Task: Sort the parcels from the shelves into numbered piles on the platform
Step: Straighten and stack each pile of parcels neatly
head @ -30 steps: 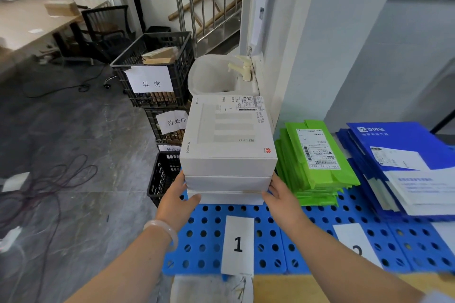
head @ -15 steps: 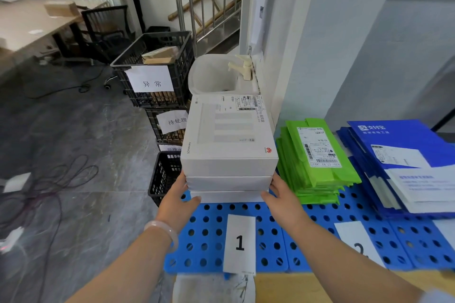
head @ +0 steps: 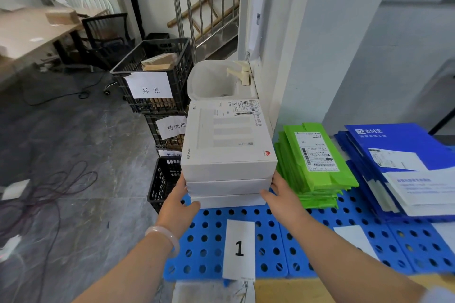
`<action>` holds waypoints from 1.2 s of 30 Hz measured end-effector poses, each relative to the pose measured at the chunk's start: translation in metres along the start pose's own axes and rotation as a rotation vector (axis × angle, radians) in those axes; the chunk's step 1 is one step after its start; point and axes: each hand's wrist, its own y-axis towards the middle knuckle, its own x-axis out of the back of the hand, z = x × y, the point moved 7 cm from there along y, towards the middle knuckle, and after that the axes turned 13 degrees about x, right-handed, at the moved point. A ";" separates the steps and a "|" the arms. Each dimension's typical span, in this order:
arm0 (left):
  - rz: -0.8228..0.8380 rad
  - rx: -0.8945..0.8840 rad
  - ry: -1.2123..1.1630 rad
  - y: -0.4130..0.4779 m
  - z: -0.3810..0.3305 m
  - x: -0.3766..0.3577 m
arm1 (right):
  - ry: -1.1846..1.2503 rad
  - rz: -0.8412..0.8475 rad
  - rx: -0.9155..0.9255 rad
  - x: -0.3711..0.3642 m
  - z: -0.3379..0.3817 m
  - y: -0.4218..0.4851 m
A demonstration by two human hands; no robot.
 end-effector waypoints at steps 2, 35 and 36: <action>-0.010 -0.007 -0.008 -0.002 -0.002 0.001 | -0.011 0.013 0.010 0.000 0.003 0.000; 0.128 -0.258 0.307 -0.038 -0.182 -0.214 | -0.433 -0.190 -0.070 0.183 0.015 0.008; 0.112 -0.199 0.268 -0.030 -0.181 -0.218 | -0.398 -0.158 -0.101 0.187 0.008 0.013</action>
